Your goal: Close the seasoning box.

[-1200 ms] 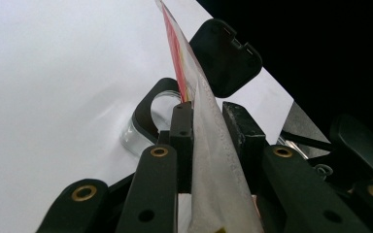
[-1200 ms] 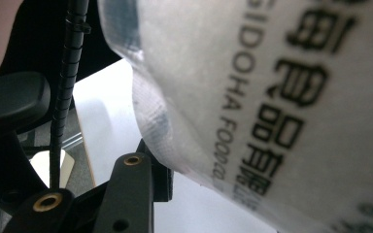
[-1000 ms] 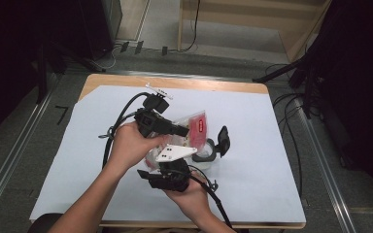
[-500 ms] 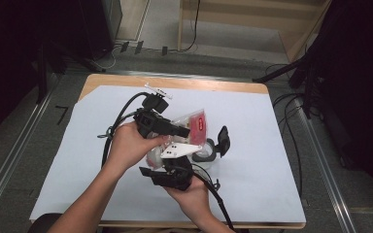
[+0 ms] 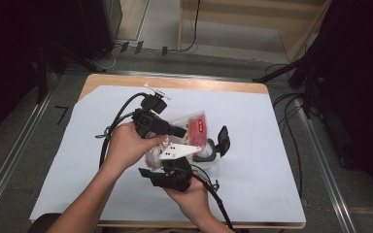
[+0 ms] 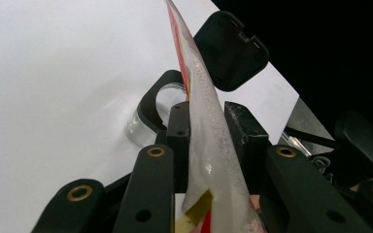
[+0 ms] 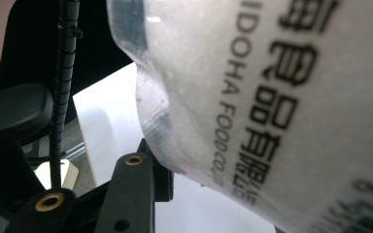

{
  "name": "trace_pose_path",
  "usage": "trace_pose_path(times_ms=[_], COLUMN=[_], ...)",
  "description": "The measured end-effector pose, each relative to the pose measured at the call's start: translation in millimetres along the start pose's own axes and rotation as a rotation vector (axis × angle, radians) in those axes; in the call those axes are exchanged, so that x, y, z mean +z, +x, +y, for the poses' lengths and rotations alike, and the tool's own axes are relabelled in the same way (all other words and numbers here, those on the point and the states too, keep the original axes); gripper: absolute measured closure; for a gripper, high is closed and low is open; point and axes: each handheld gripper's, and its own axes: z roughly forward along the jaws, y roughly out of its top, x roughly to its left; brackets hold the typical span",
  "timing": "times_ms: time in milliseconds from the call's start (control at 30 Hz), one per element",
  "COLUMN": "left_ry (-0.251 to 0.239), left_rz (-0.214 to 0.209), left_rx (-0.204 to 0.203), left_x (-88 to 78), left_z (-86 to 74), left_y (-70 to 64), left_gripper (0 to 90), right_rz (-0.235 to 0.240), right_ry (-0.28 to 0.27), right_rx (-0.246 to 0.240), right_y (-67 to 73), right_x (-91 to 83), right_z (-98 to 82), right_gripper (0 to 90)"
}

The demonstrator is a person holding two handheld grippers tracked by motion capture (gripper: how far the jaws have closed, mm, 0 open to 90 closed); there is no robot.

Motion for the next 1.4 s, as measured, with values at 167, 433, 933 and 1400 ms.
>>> trace_pose_path(times_ms=[167,433,933,1400], left_ry=[-0.009,-0.027,-0.015,-0.030], left_rz=[0.003,0.009,0.012,0.019], left_rx=[0.010,0.012,0.024,0.028], left_x=[-0.9,0.8,0.9,-0.5], left_z=[0.8,2.5,4.8,4.8], left_y=[-1.1,-1.2,-2.3,-3.3], left_gripper=[73.9,73.3,73.6,74.2], right_rz=[-0.002,0.007,0.000,-0.013], right_ry=[0.008,0.007,0.008,0.014], right_rx=[-0.017,0.004,-0.006,-0.045], right_y=[0.6,-0.4,-0.2,3.8], right_x=[0.5,-0.1,-0.1,0.5], right_z=[1.5,3.4,4.1,5.6], right_gripper=[63.6,63.9,63.8,63.8])
